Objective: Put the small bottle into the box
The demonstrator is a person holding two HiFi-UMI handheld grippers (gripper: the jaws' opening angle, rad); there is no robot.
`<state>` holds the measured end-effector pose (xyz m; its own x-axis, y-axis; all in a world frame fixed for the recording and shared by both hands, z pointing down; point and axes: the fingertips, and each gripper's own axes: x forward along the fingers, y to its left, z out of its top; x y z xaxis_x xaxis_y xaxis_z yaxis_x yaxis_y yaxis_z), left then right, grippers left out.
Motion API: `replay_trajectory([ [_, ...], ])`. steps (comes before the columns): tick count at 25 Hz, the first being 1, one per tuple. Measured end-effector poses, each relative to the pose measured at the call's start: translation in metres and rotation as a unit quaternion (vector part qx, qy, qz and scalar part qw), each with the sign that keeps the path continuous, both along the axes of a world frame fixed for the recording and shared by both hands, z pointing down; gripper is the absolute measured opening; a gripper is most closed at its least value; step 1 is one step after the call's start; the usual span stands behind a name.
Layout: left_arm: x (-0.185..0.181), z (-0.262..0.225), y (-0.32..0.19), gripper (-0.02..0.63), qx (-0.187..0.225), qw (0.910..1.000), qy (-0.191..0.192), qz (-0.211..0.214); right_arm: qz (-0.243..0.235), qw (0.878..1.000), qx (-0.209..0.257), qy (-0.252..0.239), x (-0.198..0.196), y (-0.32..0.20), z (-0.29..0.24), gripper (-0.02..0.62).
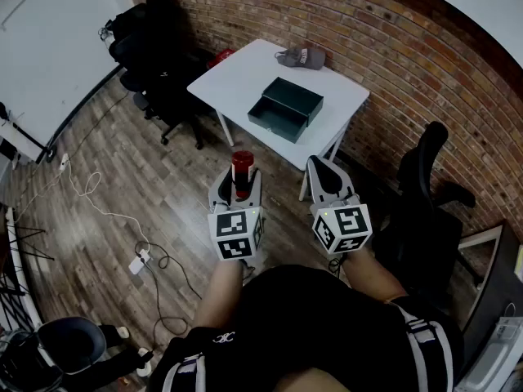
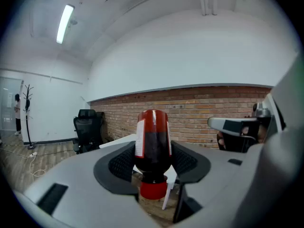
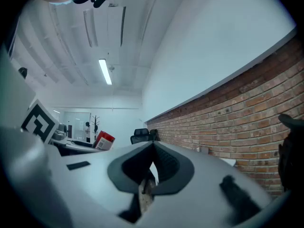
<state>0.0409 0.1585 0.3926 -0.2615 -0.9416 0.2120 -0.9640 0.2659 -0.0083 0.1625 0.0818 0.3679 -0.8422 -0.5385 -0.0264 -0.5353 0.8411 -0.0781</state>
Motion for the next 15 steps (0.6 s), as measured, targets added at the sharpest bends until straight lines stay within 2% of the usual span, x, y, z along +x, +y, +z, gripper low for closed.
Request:
replay_trajectory([
  [6,0.010,-0.002,0.006,0.227,0.008,1.0000,0.001,0.006,0.008,1.000,-0.002,-0.003,0.011,0.003,0.007,0.029],
  [15,0.012,-0.001,0.008,0.227,0.009,0.9997,-0.002,0.023,-0.001,1.000,-0.003,-0.010,0.006,0.017,0.010,0.029],
])
